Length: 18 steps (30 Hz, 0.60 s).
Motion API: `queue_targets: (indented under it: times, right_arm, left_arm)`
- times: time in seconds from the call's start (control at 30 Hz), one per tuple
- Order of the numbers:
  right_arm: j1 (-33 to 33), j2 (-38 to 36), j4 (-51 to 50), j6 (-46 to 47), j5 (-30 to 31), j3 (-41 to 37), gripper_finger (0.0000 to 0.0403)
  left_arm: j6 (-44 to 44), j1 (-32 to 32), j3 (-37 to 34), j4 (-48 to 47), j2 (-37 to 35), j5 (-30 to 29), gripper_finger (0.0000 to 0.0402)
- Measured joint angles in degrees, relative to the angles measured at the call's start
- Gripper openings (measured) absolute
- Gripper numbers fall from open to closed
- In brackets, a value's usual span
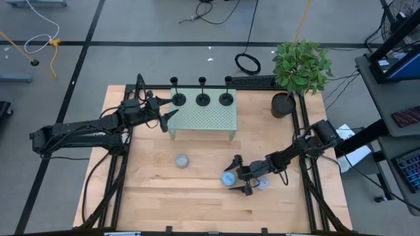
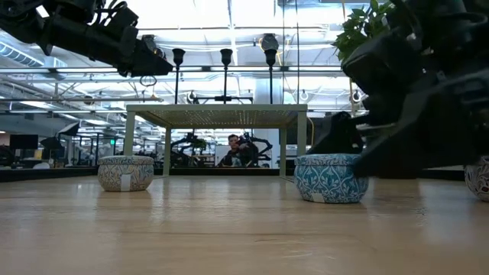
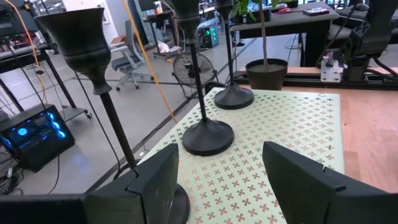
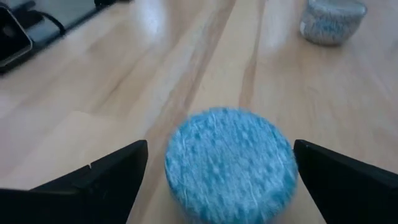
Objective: Pick & Place candle stick holders
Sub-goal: Put the blue white scented candle on the shelf
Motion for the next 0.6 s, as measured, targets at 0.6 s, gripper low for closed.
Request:
queue_targets:
  times: [0.6]
  right_arm:
    - [-2.60,7.29,6.66,-0.18,-1.51,1.40,0.0393]
  left_arm:
    - [0.02,0.00,-0.02,0.00,-0.01,0.00,0.0241]
